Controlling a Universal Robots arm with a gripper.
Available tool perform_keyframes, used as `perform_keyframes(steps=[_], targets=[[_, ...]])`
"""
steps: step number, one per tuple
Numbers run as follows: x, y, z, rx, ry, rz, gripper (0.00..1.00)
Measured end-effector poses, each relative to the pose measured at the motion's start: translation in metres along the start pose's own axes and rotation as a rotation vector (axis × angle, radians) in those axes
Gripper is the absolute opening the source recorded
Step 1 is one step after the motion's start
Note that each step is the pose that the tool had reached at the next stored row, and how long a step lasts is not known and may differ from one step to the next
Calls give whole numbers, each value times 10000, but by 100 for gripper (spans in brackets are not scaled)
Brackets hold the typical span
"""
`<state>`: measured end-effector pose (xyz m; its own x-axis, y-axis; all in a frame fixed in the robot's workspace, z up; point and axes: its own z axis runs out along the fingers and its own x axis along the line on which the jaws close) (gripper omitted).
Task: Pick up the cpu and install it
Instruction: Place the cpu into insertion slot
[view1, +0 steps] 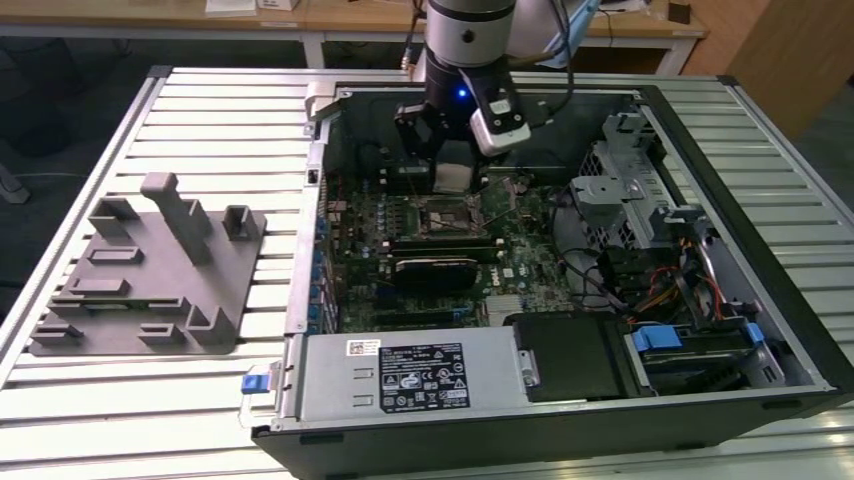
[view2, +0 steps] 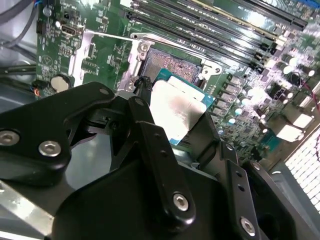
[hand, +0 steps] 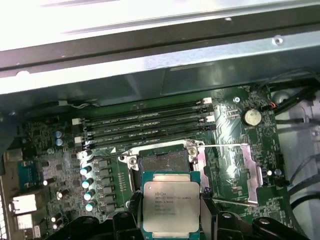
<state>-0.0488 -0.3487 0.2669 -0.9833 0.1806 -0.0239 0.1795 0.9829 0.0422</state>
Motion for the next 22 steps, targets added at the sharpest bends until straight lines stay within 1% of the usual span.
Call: perform_keyframes(steps=[13,18,22], targets=[[0,0,1,36,-64,1513,55],[0,0,2,52,-93,2206,55],[0,0,3,69,-121,2860,55]])
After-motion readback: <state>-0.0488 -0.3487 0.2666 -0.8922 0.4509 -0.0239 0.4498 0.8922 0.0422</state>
